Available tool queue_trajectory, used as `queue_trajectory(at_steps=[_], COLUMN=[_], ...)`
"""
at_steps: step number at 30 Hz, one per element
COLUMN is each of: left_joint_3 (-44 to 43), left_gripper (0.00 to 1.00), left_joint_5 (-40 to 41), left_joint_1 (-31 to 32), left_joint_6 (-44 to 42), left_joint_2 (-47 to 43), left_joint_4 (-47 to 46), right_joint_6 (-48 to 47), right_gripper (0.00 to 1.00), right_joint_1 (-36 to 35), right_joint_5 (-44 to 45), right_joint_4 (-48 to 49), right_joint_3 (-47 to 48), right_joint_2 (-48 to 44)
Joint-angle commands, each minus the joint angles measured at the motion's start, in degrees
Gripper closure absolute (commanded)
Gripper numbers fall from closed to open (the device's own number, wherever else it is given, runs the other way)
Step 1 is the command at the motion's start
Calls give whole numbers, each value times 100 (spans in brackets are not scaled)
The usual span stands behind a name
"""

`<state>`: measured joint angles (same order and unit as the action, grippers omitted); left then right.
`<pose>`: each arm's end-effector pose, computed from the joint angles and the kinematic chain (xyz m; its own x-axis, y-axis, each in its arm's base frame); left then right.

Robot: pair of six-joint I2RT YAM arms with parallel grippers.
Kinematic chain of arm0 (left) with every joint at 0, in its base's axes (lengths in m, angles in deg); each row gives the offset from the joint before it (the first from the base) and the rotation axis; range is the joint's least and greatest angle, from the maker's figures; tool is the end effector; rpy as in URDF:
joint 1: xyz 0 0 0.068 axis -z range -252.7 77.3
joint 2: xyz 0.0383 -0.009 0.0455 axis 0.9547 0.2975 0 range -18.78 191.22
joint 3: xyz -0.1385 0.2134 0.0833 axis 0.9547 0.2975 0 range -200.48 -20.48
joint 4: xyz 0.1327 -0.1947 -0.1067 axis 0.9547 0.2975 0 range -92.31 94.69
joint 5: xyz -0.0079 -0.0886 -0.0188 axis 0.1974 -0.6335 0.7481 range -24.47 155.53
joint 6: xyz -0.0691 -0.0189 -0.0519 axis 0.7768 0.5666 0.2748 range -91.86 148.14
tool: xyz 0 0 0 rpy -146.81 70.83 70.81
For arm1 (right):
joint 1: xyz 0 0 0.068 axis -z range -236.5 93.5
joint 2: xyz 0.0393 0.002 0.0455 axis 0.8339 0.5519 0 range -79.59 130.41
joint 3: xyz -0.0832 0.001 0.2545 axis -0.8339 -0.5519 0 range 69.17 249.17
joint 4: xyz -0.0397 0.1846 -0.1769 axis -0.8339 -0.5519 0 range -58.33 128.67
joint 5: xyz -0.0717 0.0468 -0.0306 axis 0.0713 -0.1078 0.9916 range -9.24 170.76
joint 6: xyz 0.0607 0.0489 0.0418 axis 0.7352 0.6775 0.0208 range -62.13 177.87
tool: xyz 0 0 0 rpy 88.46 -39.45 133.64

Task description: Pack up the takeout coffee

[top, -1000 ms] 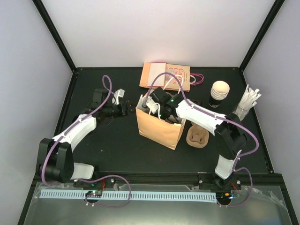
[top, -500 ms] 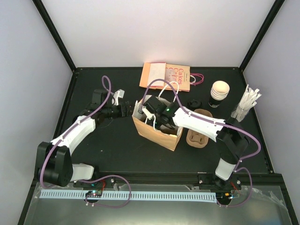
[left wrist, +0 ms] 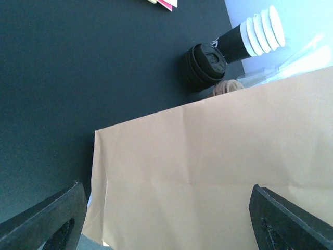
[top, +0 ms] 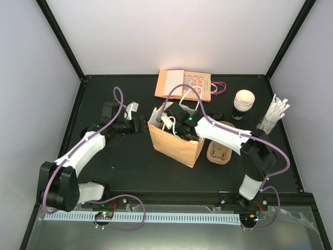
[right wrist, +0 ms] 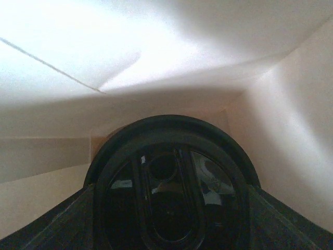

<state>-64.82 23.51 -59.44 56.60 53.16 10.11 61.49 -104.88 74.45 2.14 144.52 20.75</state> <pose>0.2639 -0.1162 0.2154 -0.8693 -0.1590 -0.4681 0.2901 0.6026 -0.7434 0.2486 0.2926 0.1865 -0.6317 -0.6166 -0.4699 -0.7394 0.6612 0.1265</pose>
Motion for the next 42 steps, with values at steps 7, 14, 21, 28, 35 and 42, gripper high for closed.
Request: queue_trajectory(at_steps=[7, 14, 21, 28, 35, 42], left_joint_3=[6, 33, 104, 124, 140, 156], left_gripper=[12, 12, 12, 12, 12, 12], left_joint_5=[-59, -10, 75, 135, 143, 150], left_joint_1=[70, 139, 201, 204, 204, 204], left_joint_6=[-107, -61, -72, -102, -153, -217], left_joint_2=[-148, -193, -307, -428, -475, -600], left_joint_4=[49, 23, 71, 143, 203, 274], right_joint_6=[284, 340, 324, 429, 381, 384], right_gripper=[67, 67, 67, 67, 67, 66], right_joint_1=[-576, -619, -583, -252, -121, -127], right_joint_5=[925, 1582, 1420, 374, -2, 267], right_joint_4=[-952, -786, -542, -275, -336, -464], right_joint_3=[-660, -856, -1007, -1134, -1095, -1009], right_joint_2=[878, 777, 796, 370, 439, 232])
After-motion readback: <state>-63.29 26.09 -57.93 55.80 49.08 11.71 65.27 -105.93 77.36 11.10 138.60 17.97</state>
